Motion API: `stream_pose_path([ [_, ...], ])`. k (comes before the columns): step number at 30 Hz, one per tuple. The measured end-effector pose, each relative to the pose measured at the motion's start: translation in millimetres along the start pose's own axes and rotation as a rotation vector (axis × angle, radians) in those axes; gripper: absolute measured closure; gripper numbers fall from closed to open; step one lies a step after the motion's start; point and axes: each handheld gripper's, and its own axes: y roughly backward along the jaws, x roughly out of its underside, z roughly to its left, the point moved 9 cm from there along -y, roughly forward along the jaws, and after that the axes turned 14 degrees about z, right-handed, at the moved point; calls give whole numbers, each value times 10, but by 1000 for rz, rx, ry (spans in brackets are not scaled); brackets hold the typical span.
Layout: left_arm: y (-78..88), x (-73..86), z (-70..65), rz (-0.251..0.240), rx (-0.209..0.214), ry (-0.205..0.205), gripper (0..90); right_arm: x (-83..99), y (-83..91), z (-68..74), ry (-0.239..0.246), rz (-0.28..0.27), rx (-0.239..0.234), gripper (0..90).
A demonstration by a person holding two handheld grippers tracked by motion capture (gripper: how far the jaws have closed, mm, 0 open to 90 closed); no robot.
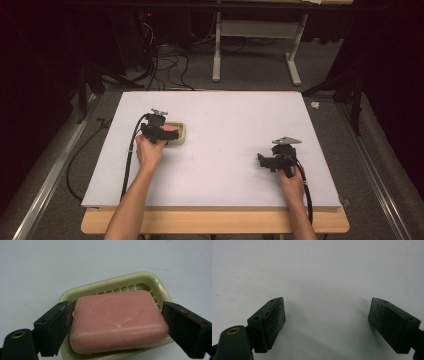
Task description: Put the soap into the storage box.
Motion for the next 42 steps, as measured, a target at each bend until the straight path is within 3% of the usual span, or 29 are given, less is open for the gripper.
stream_pose_path([
  [6, 77, -6, 2, -19, 12, 7, 75, 1, 0, -1, 1, 0, -1, 146],
  [18, 317, -10, -145, -79, 56, -50, 88, 1, 0, -1, 1, 0, -1, 146],
  [42, 719, 160, -346, -176, 131, -108, 129, 0, 0, 0, 0, 0, -1, 146],
])
